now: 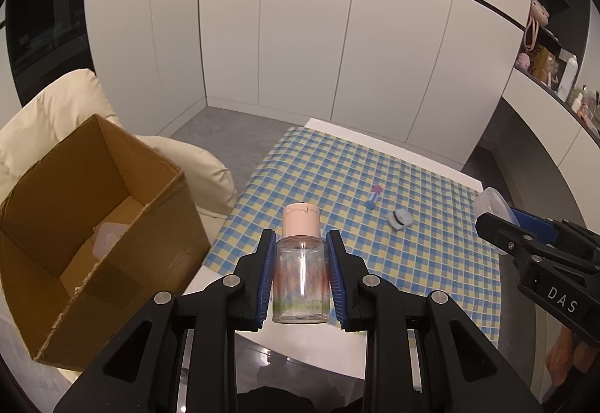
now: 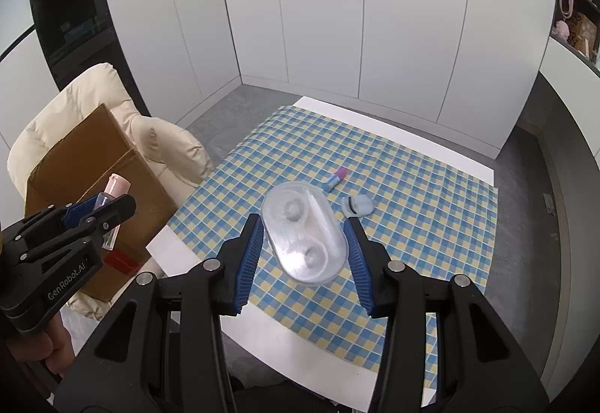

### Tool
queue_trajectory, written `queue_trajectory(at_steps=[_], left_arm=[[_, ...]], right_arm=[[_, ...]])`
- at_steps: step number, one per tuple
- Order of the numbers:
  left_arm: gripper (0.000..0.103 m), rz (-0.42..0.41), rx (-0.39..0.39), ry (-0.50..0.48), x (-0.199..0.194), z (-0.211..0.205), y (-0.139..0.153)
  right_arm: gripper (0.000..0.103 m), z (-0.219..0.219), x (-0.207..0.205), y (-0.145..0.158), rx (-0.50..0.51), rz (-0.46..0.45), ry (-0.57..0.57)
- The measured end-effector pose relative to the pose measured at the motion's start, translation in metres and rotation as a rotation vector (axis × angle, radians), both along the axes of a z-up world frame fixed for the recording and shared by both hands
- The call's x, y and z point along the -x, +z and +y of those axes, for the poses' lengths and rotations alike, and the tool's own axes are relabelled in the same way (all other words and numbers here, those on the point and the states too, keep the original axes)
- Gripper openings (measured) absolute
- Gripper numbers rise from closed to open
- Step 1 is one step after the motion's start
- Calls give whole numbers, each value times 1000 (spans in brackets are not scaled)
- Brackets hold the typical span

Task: Organize objects
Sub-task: 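Carry the clear bottle and clear case over the cardboard box with both tools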

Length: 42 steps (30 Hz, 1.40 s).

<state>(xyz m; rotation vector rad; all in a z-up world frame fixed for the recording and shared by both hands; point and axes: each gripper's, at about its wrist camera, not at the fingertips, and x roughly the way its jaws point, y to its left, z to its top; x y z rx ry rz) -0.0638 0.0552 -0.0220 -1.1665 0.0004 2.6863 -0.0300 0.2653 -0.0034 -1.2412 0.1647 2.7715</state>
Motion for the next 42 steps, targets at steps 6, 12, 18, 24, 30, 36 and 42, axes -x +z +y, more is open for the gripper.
queue_trajectory(at_steps=[6,12,18,24,30,36,42], left_arm=[[26,-1,-1,25,0,-14,0],[26,-1,-2,49,1,-29,-1],[26,0,-4,72,3,-42,0],[26,-5,-4,94,5,-57,-2],[26,-4,-4,113,5,-67,-2],[26,-9,-4,129,8,-78,-3],[26,-10,-1,148,8,-89,-5]], right_arm=[[46,-14,8,0,-3,5,23],[46,-28,15,0,-4,7,45],[46,-40,22,-1,-4,6,68],[46,-54,29,-2,-6,6,95],[46,-67,35,-2,-7,6,118],[46,-75,40,-2,-3,9,126],[46,-88,45,-1,-4,10,148]])
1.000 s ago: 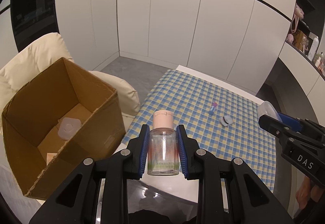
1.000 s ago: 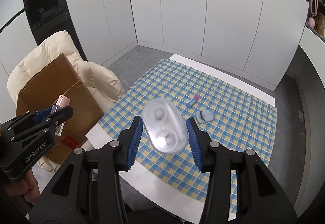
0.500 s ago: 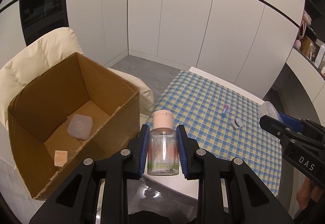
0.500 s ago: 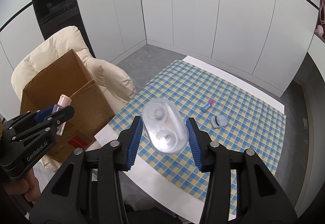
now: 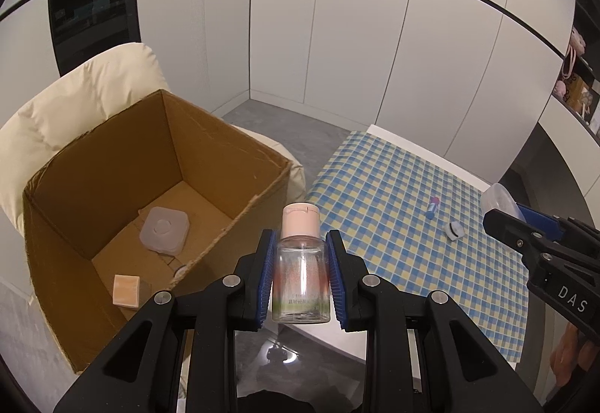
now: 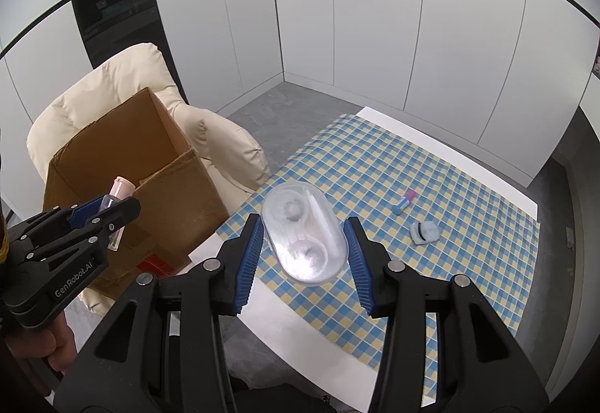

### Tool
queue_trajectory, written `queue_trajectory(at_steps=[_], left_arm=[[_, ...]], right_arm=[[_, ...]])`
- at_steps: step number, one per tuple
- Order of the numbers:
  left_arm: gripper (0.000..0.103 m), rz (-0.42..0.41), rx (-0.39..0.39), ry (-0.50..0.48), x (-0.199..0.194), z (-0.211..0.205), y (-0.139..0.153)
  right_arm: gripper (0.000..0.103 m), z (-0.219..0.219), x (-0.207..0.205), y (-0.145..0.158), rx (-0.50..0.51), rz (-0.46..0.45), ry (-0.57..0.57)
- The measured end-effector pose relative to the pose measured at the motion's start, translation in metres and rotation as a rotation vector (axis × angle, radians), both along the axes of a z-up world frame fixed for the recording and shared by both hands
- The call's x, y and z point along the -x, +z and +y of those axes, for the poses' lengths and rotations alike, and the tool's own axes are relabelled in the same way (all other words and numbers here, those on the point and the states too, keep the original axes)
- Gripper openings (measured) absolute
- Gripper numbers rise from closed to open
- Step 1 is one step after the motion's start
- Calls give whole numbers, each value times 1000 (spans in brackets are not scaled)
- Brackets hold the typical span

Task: Organize objects
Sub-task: 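Carry the clear bottle and clear case over the cardboard box with both tools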

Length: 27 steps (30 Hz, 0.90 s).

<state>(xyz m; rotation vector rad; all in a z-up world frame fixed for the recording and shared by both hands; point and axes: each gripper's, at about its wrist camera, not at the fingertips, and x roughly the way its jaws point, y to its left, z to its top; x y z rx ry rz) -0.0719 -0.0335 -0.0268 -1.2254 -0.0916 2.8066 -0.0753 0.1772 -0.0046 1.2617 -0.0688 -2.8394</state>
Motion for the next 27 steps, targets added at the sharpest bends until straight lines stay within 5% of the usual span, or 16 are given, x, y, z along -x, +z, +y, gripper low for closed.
queue_trajectory(at_steps=[27], left_arm=[[26,-19,8,95,5,-55,-6]], right_arm=[[46,-55,21,-1,-9,7,95]])
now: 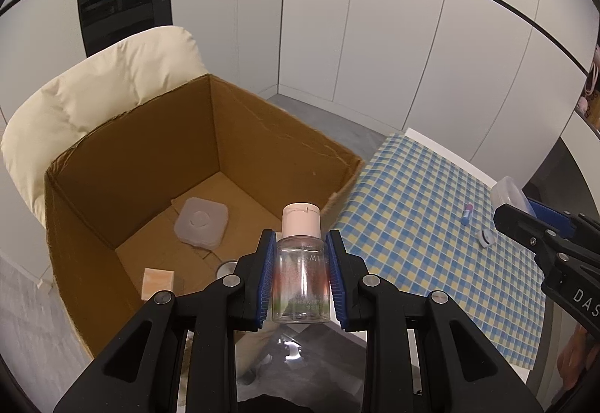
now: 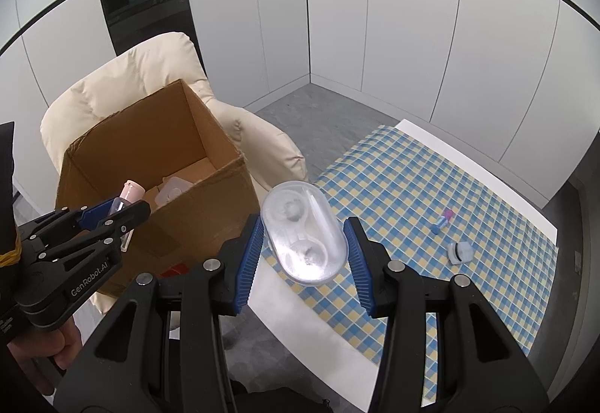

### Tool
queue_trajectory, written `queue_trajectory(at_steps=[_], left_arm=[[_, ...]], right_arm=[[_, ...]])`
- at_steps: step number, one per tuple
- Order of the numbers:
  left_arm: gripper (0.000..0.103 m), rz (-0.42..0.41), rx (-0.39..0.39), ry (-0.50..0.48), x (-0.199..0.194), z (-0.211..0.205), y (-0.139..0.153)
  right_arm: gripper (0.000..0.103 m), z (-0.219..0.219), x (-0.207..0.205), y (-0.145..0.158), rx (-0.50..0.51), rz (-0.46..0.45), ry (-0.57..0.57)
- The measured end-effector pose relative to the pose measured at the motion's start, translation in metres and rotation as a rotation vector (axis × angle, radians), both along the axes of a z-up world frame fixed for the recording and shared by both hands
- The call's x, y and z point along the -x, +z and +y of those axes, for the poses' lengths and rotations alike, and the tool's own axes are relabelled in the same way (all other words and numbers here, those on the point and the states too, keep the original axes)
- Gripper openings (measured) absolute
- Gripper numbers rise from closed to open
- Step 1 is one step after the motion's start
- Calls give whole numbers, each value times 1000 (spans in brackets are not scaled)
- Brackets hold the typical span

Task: Organize objects
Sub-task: 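Carry the clear bottle and clear case over the cardboard box with both tools, then open the left tool over the box while the right tool releases the clear case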

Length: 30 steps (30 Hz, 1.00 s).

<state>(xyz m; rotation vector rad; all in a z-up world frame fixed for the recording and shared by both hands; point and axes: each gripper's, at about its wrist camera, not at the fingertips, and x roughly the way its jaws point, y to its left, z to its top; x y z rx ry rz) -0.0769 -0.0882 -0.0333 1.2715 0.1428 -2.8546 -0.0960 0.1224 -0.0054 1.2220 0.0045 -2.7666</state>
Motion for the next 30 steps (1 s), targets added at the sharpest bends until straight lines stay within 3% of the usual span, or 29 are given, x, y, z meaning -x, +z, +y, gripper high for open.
queue_trajectory(at_steps=[30], left_arm=[[27,-33,39,122,-9,-80,-12]], right_arm=[[46,-94,27,-6,-12,-11,173]])
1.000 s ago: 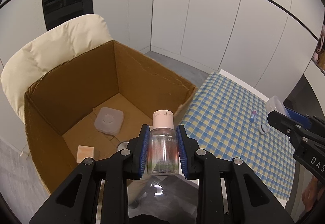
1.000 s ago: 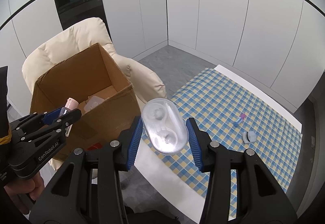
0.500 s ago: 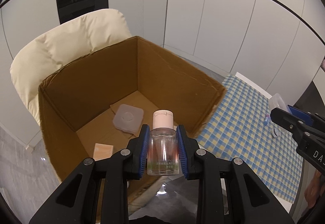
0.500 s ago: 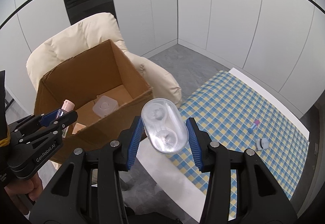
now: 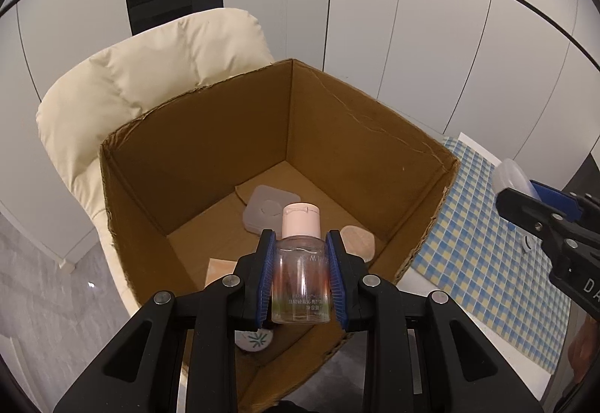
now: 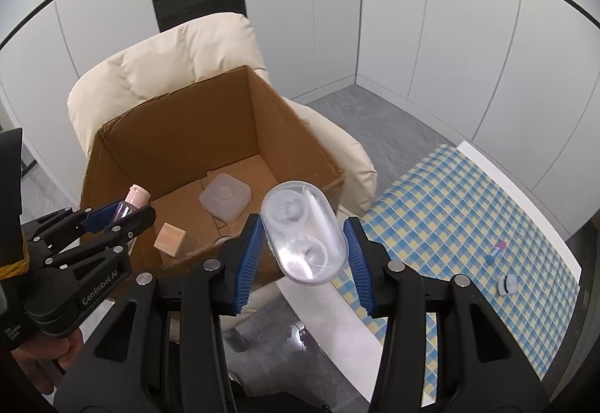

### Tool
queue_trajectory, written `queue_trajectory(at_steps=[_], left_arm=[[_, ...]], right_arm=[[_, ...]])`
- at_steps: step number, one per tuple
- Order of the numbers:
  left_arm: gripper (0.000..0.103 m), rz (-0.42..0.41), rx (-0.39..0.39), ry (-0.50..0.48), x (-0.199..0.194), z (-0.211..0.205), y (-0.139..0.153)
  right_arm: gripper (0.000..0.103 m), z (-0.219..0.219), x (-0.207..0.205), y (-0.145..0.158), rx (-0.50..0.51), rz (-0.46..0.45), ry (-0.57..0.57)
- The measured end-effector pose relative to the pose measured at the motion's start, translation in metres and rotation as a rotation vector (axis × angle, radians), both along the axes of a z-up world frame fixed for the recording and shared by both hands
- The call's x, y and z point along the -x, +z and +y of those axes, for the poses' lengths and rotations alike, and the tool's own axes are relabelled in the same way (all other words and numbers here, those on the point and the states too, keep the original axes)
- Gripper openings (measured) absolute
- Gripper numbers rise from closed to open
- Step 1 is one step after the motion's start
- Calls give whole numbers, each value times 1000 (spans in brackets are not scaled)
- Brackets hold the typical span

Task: Organize objects
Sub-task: 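Open the left tool over the box while the right tool releases the clear case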

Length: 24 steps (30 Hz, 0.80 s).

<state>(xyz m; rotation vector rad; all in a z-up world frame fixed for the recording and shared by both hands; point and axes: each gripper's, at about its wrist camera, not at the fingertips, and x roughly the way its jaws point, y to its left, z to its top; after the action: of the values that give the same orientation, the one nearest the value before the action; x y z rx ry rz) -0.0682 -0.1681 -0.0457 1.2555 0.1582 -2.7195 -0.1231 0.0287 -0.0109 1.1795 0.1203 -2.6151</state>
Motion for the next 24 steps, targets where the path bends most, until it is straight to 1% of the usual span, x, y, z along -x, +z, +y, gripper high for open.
queue_trajectory(at_steps=[2,3,6,8,9,10,11,14,16,18,24], left_arm=[[27,-2,4,-2,-1,-2,-1],[29,-4,4,-1,-2,-4,-1],[39,3,0,11,-6,-9,2],[49,11,0,23,-8,-14,5],[59,15,3,32,-10,-17,6],[67,20,3,43,-12,-20,7],[70,25,0,56,-14,-23,8],[85,35,4,87,-19,-30,11],[97,48,18,110,-24,-34,13],[102,59,31,130,-27,-39,15],[103,65,50,158,-35,-55,17]], right_arm=[[46,-7,1,0,0,0,10],[46,-11,1,0,-1,2,13],[46,-21,1,0,-4,8,28],[46,-25,1,1,-2,10,33],[46,-25,1,1,0,10,34],[46,-27,2,1,2,11,35],[46,-28,3,1,3,11,35],[46,-32,5,2,14,7,36],[46,-37,6,2,17,7,39],[46,-40,8,2,19,7,45],[46,-58,11,3,22,9,69]])
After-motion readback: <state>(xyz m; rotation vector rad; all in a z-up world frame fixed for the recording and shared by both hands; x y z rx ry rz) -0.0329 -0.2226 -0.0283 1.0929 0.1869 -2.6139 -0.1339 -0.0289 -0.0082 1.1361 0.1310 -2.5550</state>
